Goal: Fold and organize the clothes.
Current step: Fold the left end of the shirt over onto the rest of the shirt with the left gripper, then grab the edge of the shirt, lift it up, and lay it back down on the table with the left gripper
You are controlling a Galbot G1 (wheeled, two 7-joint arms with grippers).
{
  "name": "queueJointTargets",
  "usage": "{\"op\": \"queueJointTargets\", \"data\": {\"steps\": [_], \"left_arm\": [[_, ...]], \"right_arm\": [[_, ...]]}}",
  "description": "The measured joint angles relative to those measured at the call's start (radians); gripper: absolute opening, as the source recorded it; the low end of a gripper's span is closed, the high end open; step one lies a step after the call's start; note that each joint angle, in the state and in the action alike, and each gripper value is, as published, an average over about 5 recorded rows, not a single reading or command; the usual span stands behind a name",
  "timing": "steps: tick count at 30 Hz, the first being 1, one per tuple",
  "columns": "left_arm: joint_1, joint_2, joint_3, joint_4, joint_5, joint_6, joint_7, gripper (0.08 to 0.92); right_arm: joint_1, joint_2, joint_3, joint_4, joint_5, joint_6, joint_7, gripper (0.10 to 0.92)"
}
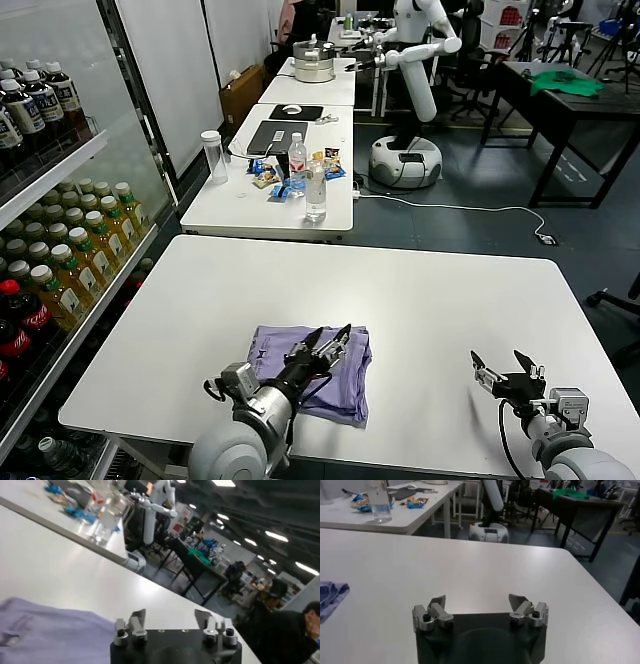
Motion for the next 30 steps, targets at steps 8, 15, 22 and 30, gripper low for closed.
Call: {"op": "queueJointTargets", "data": {"steps": [8,15,22,30], "left_arm": [[0.044,0.063,-0.064,0.062,0.254,-0.049,-0.004,0.822],[0.057,0.088,-0.077,0.142,0.414,-0.056,0.000,0.823],[0.051,0.096,-0.070,0.190,0.463,-0.022,0.007,0.822],[0.053,0.114,-0.085,0.196,0.435,0.032,0.017,0.681]], "right_arm": [[0.002,0.010,-0.004,0.004,-0.006,0.001,-0.001,0.823],[-0.008,0.007,0.010,0.011,-0.004,0.002,-0.002,0.823],[-0.008,0.007,0.013,0.015,-0.003,0.001,-0.003,0.823],[-0.007,0.003,0.016,0.016,0.000,0.000,-0.002,0.823]]}}
